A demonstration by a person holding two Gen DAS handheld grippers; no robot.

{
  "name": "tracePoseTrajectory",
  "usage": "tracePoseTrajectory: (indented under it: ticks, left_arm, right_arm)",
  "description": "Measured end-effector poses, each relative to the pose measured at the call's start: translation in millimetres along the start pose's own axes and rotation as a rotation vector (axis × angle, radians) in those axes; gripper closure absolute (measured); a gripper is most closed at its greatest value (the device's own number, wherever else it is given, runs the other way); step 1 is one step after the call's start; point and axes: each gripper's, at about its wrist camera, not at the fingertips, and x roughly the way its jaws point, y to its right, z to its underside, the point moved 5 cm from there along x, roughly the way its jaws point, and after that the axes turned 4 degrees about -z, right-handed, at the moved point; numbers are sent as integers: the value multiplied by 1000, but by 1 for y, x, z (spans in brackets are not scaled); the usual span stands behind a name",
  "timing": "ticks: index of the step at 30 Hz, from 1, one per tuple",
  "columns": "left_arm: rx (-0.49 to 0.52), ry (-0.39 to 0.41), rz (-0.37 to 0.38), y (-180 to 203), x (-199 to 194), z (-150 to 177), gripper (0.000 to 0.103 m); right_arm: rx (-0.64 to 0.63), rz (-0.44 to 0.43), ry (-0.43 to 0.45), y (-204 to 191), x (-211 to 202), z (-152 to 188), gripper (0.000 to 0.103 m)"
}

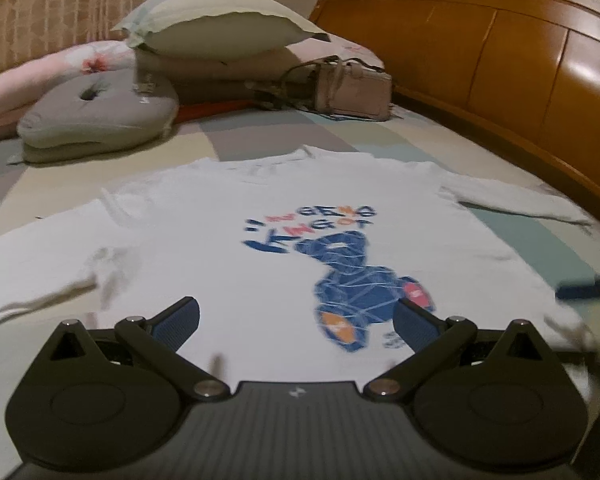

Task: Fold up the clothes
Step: 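Roll the right gripper and close it on the sleeve cuff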

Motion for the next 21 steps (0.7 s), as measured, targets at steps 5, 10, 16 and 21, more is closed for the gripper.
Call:
tracePoseTrajectory:
  ticks: [5,10,16,21]
  left_arm:
    - [68,11,46,23,2,6,1]
    - [158,9,76,43,8,12,1]
    - [209,-9,130,60,15,17,1]
    - [221,-32,130,63,21,22,1]
  right_arm:
    - [147,115,71,84,-10,-16,0]
    - [316,174,105,165,-16,-17,0]
    - [535,202,150,243,-22,-6,0]
    - [628,166,140,281,-6,2,0]
